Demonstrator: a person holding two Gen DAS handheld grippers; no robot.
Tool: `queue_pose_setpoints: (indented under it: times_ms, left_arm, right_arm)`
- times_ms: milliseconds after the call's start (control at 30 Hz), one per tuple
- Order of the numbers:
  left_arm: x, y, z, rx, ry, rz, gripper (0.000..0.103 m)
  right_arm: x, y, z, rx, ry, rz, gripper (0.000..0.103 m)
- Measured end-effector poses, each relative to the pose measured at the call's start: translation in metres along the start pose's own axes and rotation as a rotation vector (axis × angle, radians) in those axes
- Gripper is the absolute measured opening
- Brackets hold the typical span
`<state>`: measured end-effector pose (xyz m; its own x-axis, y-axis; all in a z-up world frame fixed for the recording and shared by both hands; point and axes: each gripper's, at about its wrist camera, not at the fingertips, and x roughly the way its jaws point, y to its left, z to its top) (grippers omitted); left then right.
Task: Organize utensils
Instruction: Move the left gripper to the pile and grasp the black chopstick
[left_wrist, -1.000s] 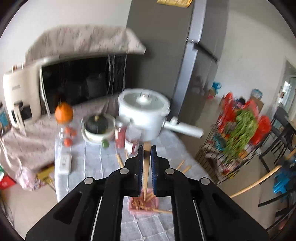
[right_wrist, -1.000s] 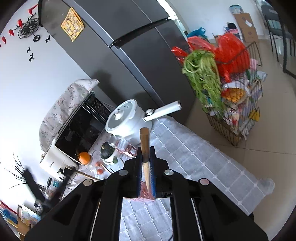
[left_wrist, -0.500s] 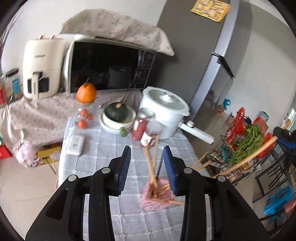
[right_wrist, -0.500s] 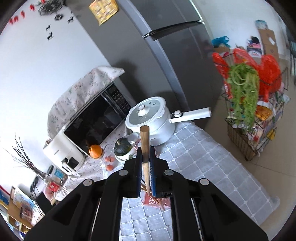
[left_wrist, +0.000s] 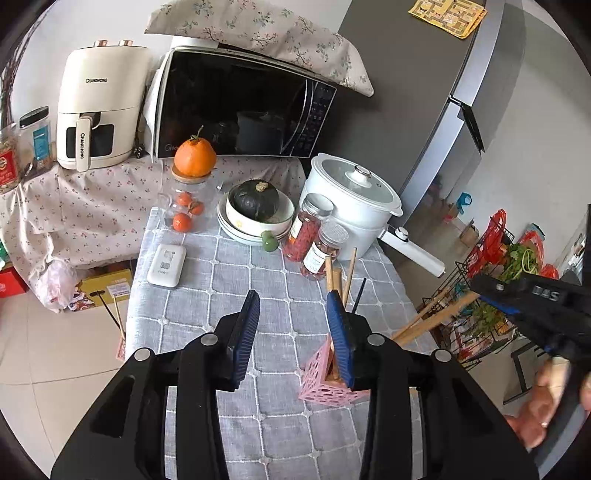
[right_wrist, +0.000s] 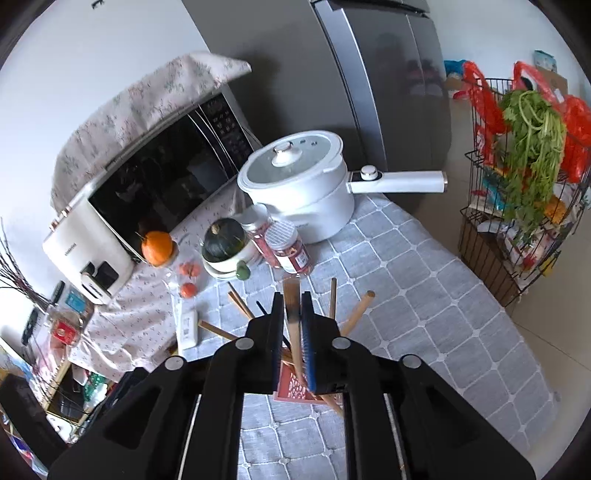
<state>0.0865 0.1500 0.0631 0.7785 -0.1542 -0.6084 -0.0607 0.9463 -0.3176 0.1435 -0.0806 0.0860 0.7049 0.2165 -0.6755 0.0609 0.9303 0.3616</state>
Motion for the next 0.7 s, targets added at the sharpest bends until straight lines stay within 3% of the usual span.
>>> queue_pose_setpoints:
  times_ms: [100, 333, 433, 700]
  left_arm:
    - [-0.005, -0.006, -0.001, 0.013, -0.014, -0.013, 0.038]
    - [-0.009, -0.027, -0.013, 0.077, -0.008, -0.022, 0.044]
    - [-0.009, -0.037, -0.022, 0.114, -0.004, -0.020, 0.053]
    - [0.001, -0.072, -0.059, 0.229, 0.057, -0.023, 0.070]
  right_arm:
    - [-0.002, -0.001, -0.002, -0.004, -0.023, -0.018, 0.039]
    - [-0.029, -0.020, -0.013, -0.027, -0.071, -0.095, 0.045]
    - [-0.039, -0.035, -0.026, -0.039, -0.084, -0.130, 0.047]
    - [-0.046, -0.073, -0.071, -0.076, -0.087, -0.253, 0.062]
